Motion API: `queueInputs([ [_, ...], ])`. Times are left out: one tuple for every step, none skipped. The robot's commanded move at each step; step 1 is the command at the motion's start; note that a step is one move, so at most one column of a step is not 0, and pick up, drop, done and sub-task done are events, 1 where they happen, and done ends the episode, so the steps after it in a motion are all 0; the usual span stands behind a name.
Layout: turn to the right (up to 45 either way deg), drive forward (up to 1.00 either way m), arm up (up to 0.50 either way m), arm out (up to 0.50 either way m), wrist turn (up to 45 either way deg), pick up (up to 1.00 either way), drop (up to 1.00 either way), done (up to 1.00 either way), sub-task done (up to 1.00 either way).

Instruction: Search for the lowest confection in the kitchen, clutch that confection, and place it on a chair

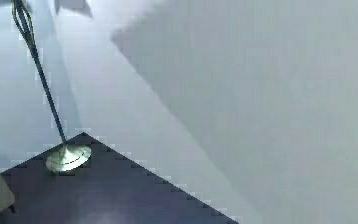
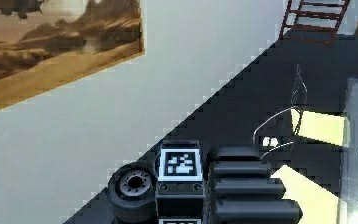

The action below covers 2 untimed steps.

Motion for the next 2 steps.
queueInputs([
  [45.0, 0.00, 0.00, 0.00, 0.0, 0.00, 0.00, 0.00, 0.00],
  [39.0, 0.00, 0.00, 0.00, 0.0, 0.00, 0.00, 0.00, 0.00],
])
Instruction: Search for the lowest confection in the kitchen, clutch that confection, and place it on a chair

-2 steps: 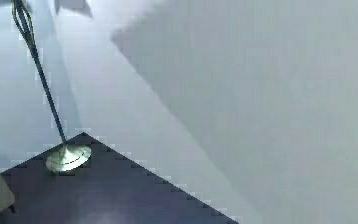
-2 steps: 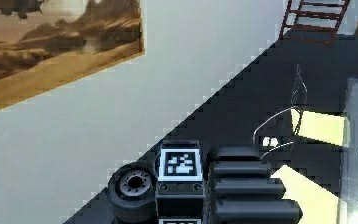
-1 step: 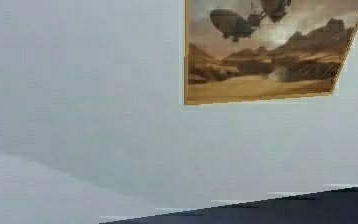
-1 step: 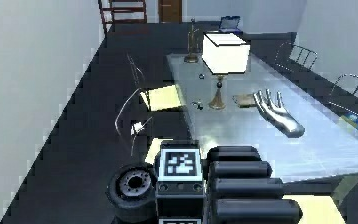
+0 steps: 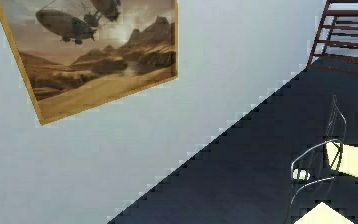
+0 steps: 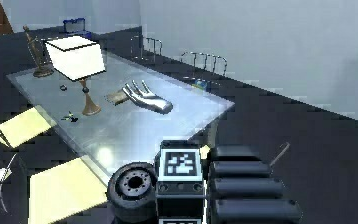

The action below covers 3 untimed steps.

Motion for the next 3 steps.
queueInputs([
  [0.0, 0.00, 0.00, 0.48, 0.0, 0.00, 0.00, 0.00, 0.00],
  [0.0, 0.00, 0.00, 0.00, 45.0, 0.00, 0.00, 0.00, 0.00],
  [0.0, 0.00, 0.00, 0.00, 45.0, 0.00, 0.00, 0.00, 0.00],
])
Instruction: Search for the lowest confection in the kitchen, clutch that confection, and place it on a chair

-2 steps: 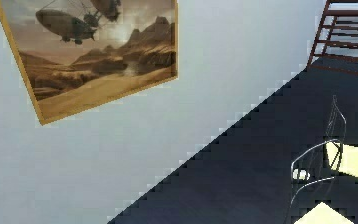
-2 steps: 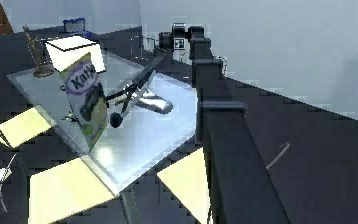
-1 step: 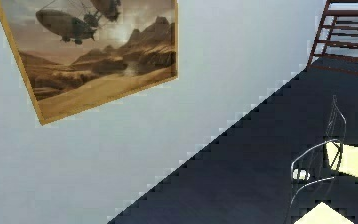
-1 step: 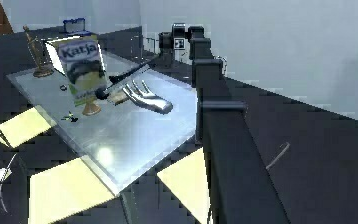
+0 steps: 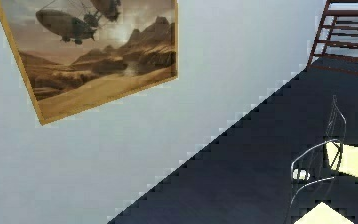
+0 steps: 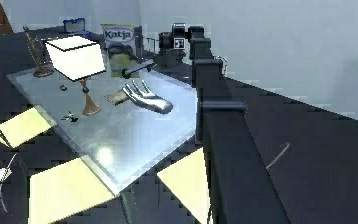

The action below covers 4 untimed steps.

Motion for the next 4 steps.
queueInputs([
  [0.0, 0.00, 0.00, 0.00, 45.0, 0.00, 0.00, 0.00, 0.00],
  [0.0, 0.00, 0.00, 0.00, 42.0, 0.00, 0.00, 0.00, 0.00],
  [0.0, 0.00, -0.38, 0.00, 0.0, 0.00, 0.00, 0.00, 0.00],
  [0.0, 0.00, -0.32, 0.00, 0.0, 0.00, 0.00, 0.00, 0.00],
])
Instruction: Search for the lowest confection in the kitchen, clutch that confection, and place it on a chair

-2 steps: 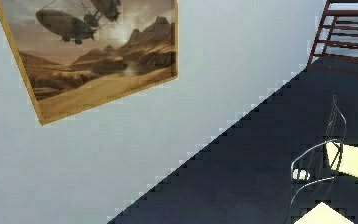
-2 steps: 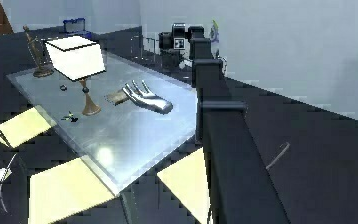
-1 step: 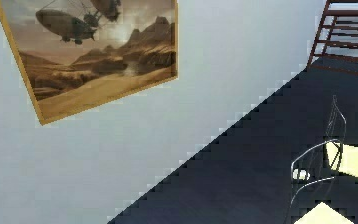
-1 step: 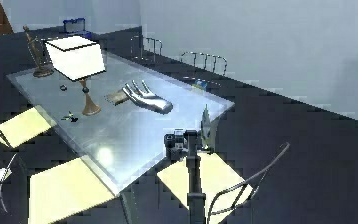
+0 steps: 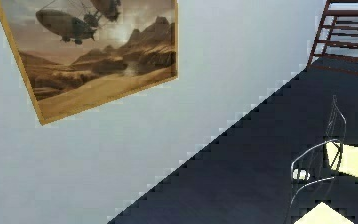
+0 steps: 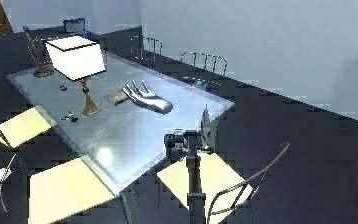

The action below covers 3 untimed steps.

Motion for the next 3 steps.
queueInputs([
  [0.0, 0.00, 0.00, 0.00, 0.0, 0.00, 1.00, 0.00, 0.00],
  [0.0, 0.00, 0.10, 0.00, 0.0, 0.00, 0.00, 0.00, 0.00],
  [0.0, 0.00, 0.00, -0.08, 0.0, 0.00, 0.00, 0.00, 0.00],
])
